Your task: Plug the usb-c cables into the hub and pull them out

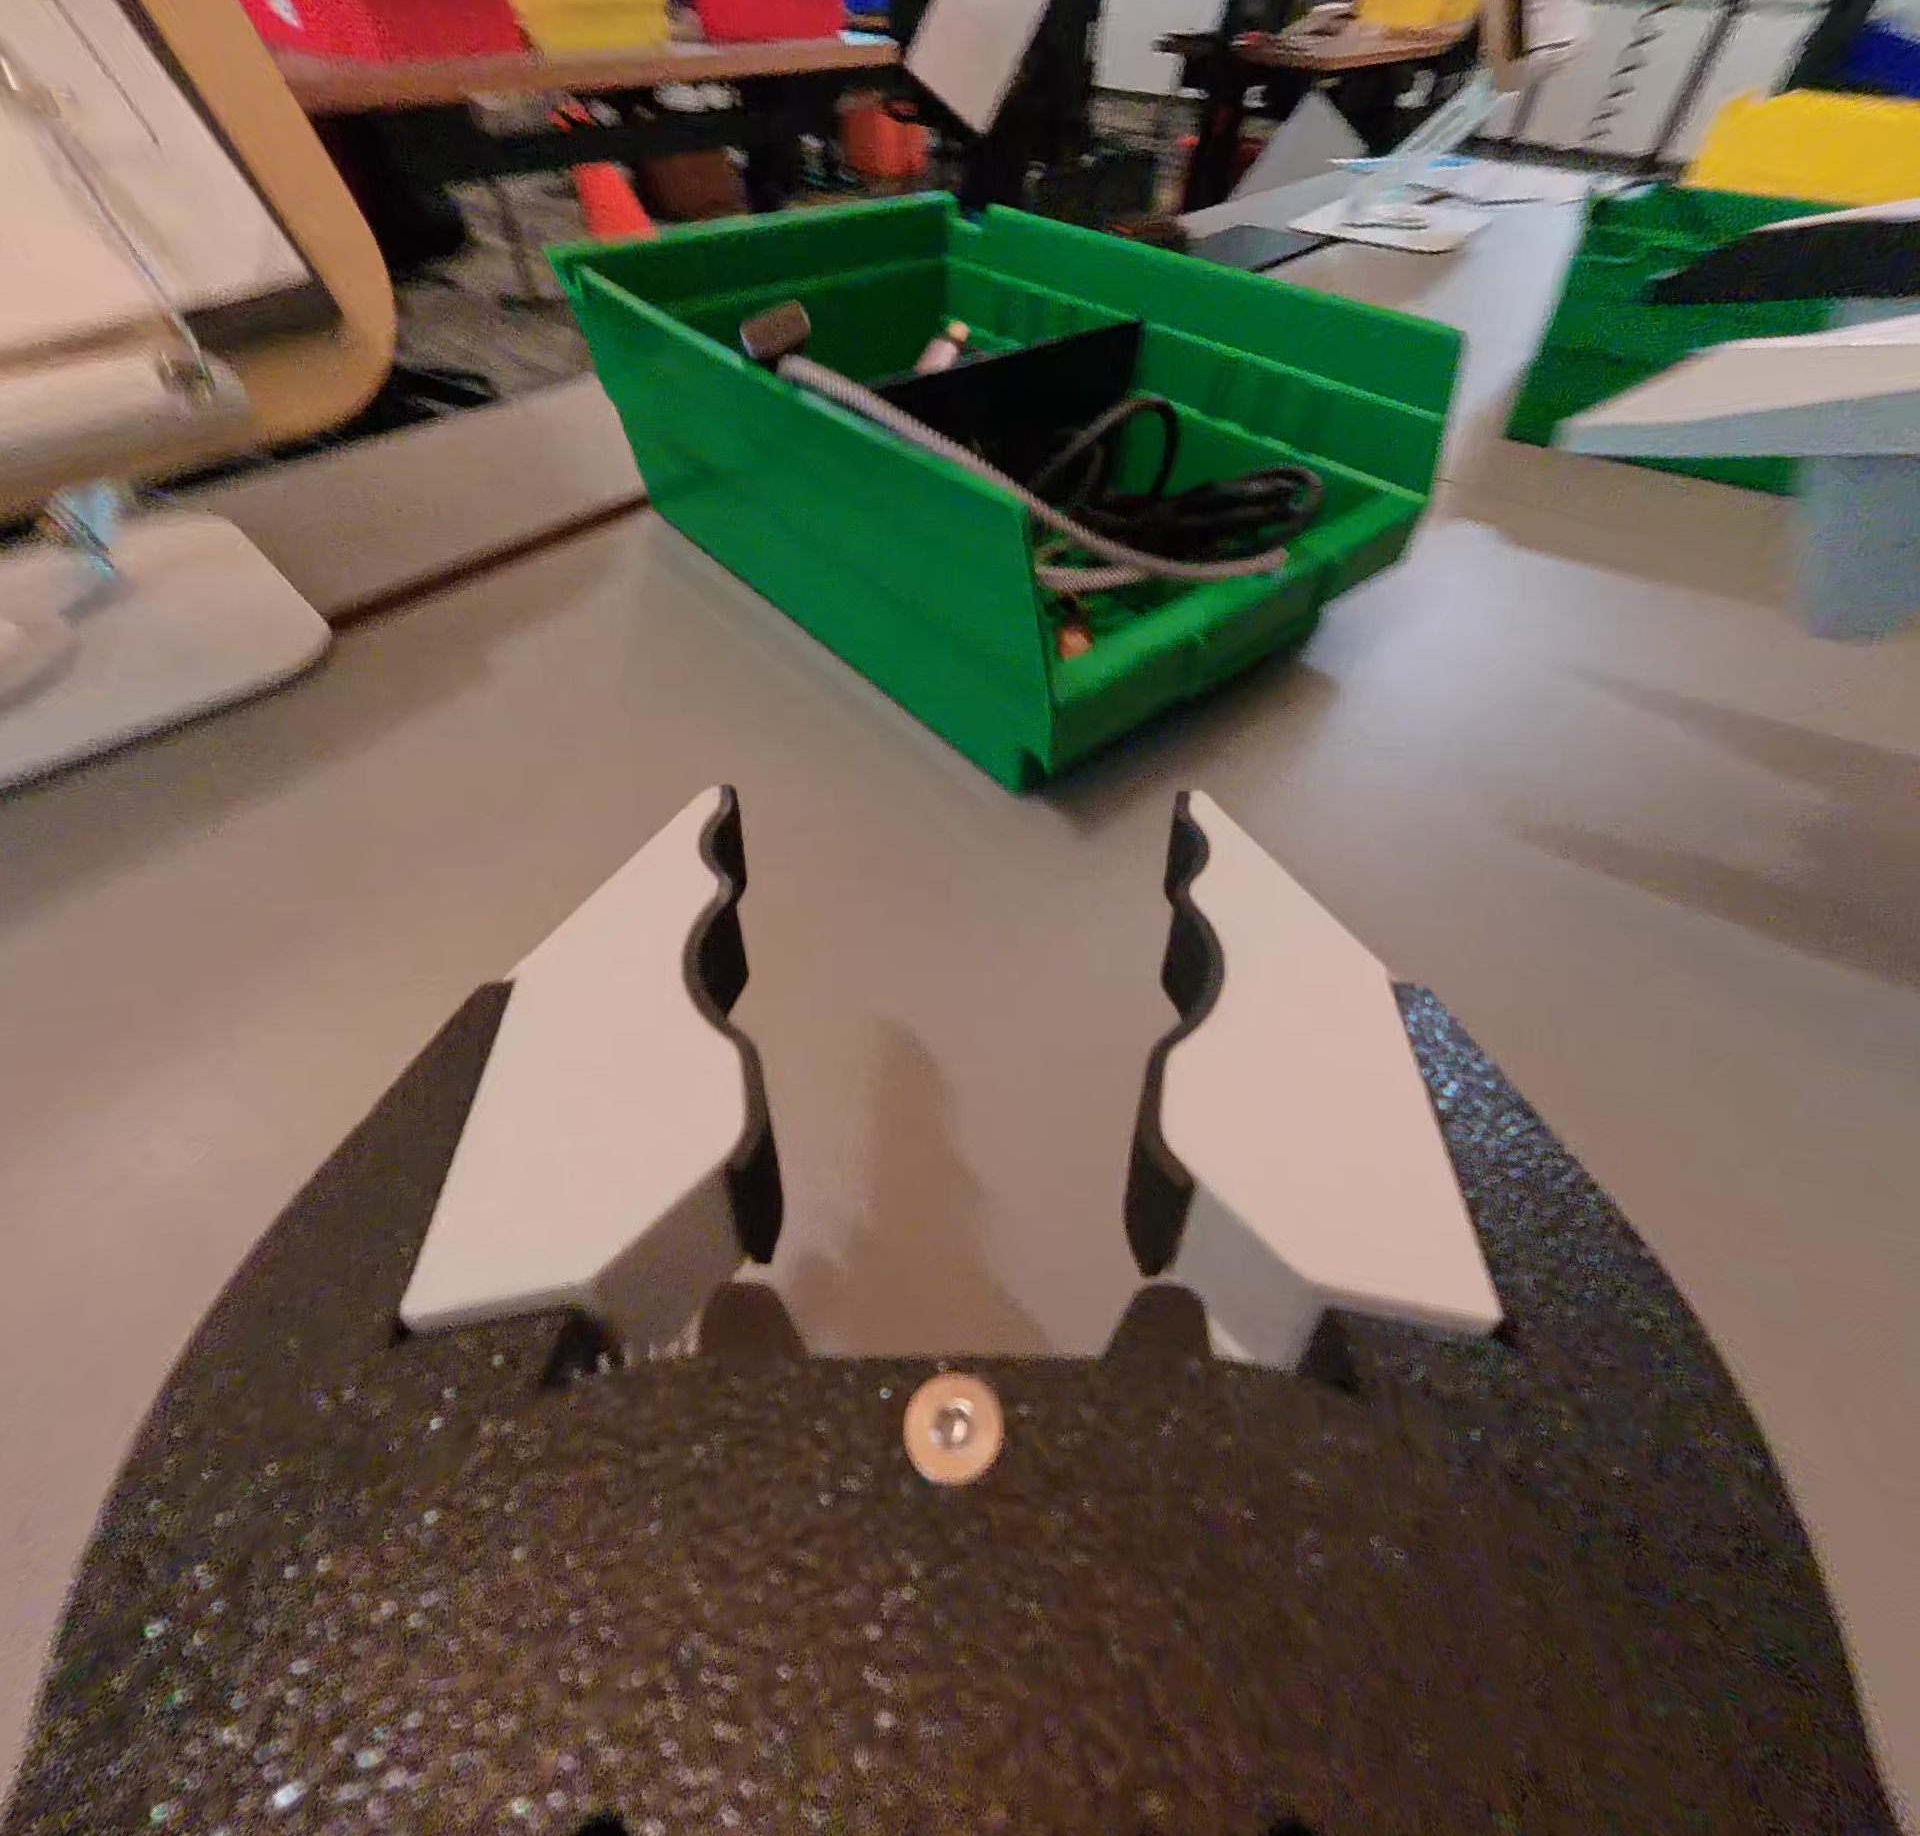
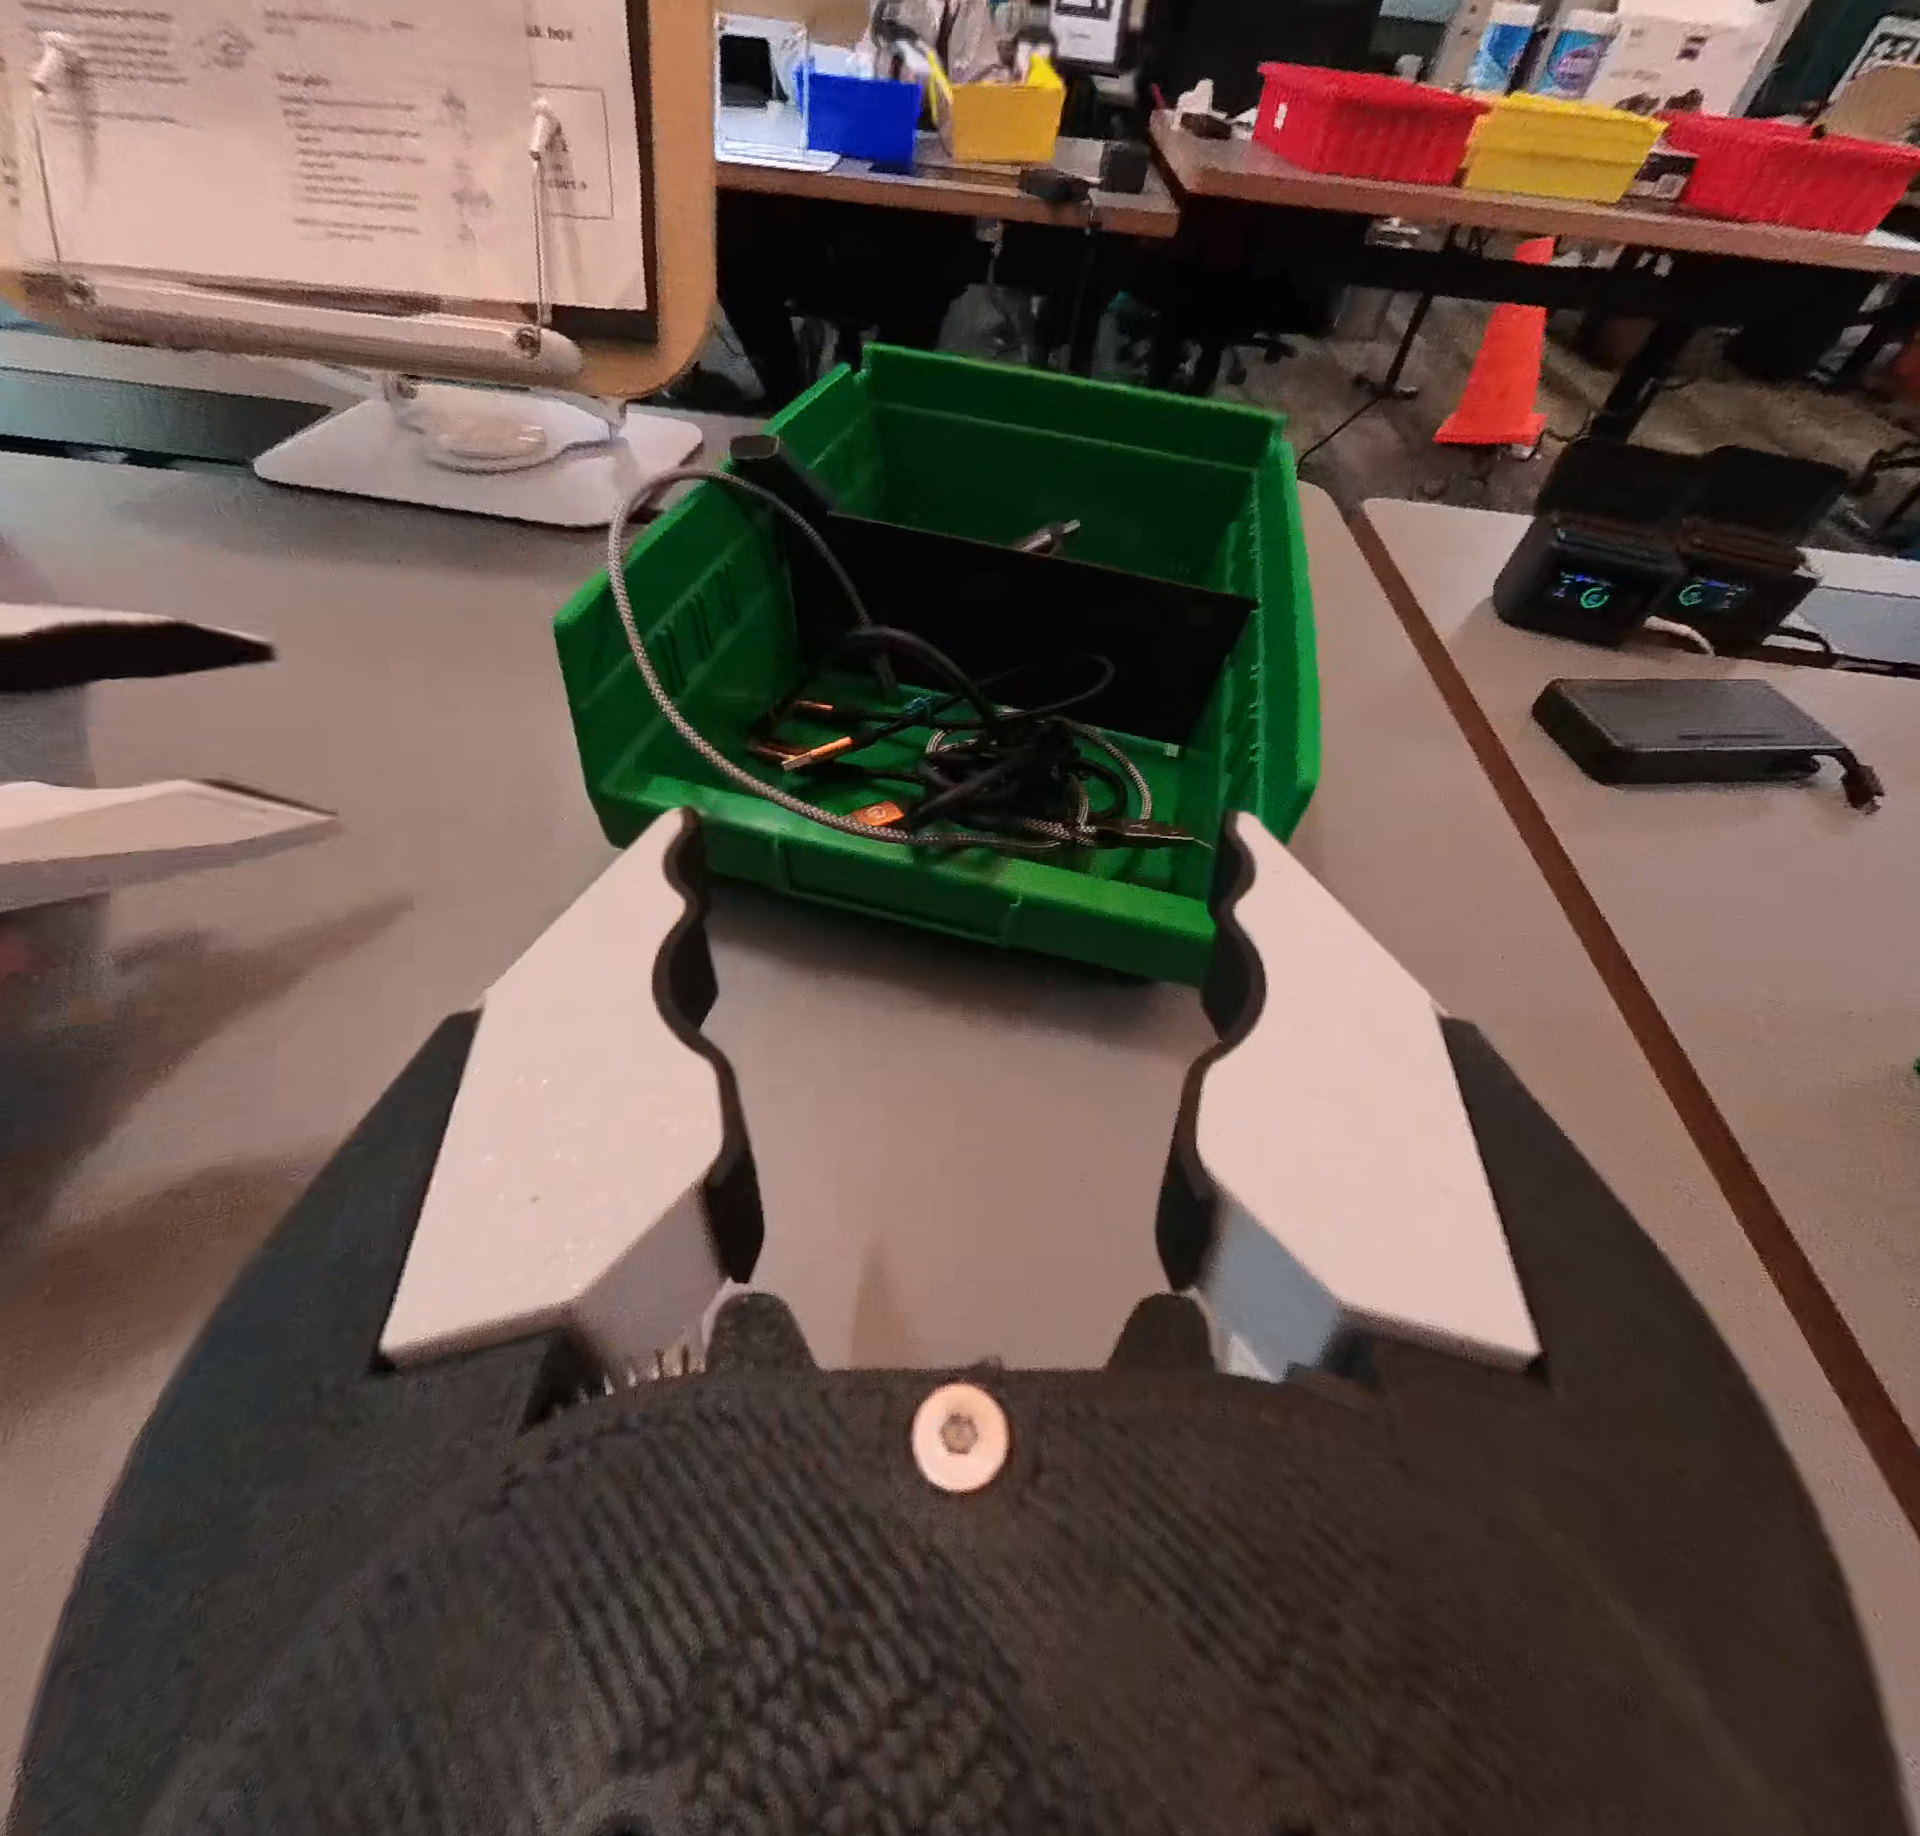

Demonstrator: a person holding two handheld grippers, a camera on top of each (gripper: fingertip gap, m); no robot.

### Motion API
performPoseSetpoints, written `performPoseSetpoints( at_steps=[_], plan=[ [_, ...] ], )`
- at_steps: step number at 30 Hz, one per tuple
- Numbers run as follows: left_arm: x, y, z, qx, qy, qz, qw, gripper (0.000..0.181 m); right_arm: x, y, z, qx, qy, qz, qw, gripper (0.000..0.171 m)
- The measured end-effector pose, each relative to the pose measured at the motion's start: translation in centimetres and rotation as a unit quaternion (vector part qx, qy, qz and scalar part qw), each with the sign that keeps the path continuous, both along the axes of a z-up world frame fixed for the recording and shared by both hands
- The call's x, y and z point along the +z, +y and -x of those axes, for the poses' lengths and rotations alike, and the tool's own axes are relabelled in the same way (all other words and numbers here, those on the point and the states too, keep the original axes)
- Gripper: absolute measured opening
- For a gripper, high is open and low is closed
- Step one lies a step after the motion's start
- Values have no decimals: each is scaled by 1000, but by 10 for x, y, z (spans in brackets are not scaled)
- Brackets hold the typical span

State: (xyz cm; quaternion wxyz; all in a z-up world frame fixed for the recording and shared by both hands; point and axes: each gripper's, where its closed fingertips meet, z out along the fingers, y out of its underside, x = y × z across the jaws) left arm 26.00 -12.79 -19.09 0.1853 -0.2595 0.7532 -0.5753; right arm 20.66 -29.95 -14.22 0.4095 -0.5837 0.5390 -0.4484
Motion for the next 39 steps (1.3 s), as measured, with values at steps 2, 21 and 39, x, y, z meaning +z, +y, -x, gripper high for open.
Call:
performPoseSetpoints(
  at_steps=[2, 21, 39],
  plan=[
    [5, -29, -17, 36, -22, -13, 999, 78, 14, -1, 3, -12, -27, -1, 1000, 96],
    [-9, 88, -18, 98, -57, -100, 989, 5, 68, 54, 11, 73, -111, -9, 991, 93],
    [-11, 327, 110, 29, 31, -116, 992, 2, 18, 459, -163, 272, 228, -142, 924, 112]
  ],
)
